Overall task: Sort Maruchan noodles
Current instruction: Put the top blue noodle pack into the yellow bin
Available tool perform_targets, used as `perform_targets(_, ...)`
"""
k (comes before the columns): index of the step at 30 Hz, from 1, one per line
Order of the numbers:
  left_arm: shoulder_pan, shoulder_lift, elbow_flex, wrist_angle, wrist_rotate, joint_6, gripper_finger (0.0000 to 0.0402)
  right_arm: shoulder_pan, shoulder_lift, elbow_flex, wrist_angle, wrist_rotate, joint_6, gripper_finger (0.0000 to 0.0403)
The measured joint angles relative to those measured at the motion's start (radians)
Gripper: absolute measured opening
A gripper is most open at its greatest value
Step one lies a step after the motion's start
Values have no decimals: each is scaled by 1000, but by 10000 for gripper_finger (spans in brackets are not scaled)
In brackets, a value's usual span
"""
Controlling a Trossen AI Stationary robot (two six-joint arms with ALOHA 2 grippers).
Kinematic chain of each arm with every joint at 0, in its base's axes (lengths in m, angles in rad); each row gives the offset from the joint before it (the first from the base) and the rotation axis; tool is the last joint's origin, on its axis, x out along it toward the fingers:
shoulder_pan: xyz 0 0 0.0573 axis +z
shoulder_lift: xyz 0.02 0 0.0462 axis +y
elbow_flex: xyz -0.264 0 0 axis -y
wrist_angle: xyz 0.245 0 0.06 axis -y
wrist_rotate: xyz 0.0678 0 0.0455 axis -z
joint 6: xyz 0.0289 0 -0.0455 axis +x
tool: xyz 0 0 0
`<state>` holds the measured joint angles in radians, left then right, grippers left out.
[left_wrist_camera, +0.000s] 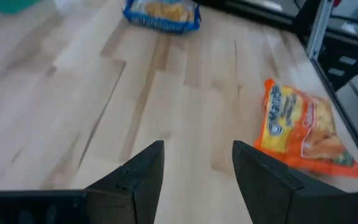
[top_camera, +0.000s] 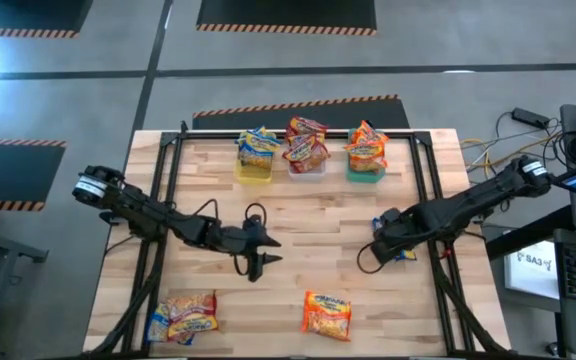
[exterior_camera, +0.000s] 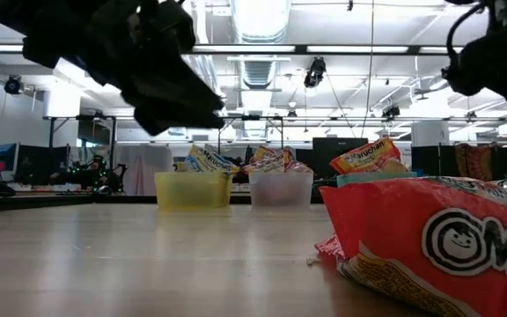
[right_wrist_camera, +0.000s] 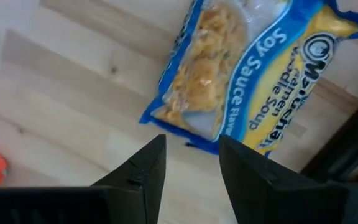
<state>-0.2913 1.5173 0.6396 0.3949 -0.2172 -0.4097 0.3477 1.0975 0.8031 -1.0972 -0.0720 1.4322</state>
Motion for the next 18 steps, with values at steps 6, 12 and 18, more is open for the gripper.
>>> perform_targets(6, 2, 0, 26, 24, -4, 55, 173, -10, -77, -118, 24, -5, 48, 137)
perform_targets(12, 2, 0, 47, 24, -10, 93, 173, -35, -112, -229, 96, -6, 58, 137)
perform_targets(18, 13, 0, 54, 27, -10, 124, 173, -66, -116, -315, 294, -7, -30, 137)
